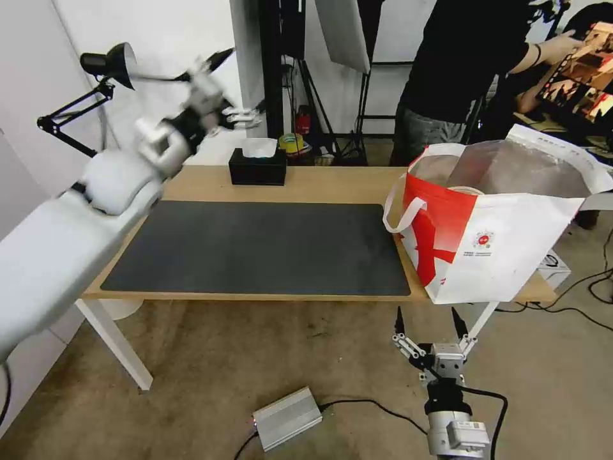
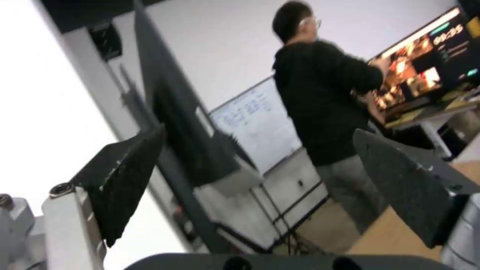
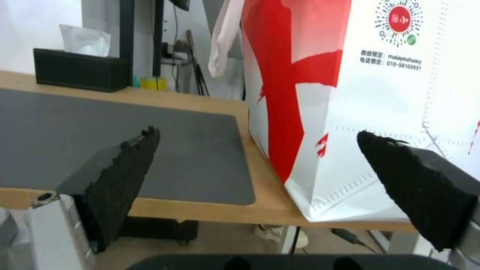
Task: Pick up the trash from the table and place it into the takeout bag.
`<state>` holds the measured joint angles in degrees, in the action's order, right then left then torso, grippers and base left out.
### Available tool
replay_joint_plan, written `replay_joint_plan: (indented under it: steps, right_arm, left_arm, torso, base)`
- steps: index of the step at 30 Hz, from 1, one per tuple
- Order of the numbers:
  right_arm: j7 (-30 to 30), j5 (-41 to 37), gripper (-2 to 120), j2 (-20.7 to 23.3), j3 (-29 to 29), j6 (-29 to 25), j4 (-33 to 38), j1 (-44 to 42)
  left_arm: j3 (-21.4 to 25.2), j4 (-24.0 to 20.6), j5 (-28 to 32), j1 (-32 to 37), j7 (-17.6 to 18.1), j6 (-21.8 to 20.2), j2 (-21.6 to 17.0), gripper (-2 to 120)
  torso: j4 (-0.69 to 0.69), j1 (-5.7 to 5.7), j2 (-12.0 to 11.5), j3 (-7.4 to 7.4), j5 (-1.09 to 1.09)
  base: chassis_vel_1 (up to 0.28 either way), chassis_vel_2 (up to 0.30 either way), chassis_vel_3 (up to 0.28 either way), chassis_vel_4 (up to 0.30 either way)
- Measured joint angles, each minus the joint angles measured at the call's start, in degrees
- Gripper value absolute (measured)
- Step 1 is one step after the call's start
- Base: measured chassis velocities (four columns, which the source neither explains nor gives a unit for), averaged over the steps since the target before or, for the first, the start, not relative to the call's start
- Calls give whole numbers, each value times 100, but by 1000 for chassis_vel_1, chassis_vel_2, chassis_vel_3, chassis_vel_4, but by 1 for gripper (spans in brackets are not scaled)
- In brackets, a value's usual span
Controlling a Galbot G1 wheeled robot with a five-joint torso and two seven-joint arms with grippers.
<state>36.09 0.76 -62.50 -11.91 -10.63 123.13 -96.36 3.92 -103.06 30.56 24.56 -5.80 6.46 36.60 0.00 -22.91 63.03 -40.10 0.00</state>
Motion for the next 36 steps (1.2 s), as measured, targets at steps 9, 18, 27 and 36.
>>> replay_joint_plan:
  steps: [9,18,27,36]
  right_arm:
    - [-12,-26,100,1,-10,10,54,20]
    - [-20,-32,100,16,-1,11,61,-42]
    - [-18,-47,100,77,-32,11,149,-77]
    - [-26,-133,100,128,-52,11,196,-72]
  left_arm:
    - [2084,-951,-122,2864,263,8,-125,100]
    - [3532,-1525,-627,5010,368,178,762,100]
    - [3984,-2104,-1151,6430,544,343,2002,100]
    - [3951,-2275,-1571,7095,685,643,2821,100]
  torso:
    - [0,0,0,0,-1]
    - [-1,0,0,1,0]
    - [0,1,0,1,1]
    - [-1,0,0,0,1]
  base:
    - [0,0,0,0]
    - [0,0,0,0]
    - [0,0,0,0]
    - [0,0,0,0]
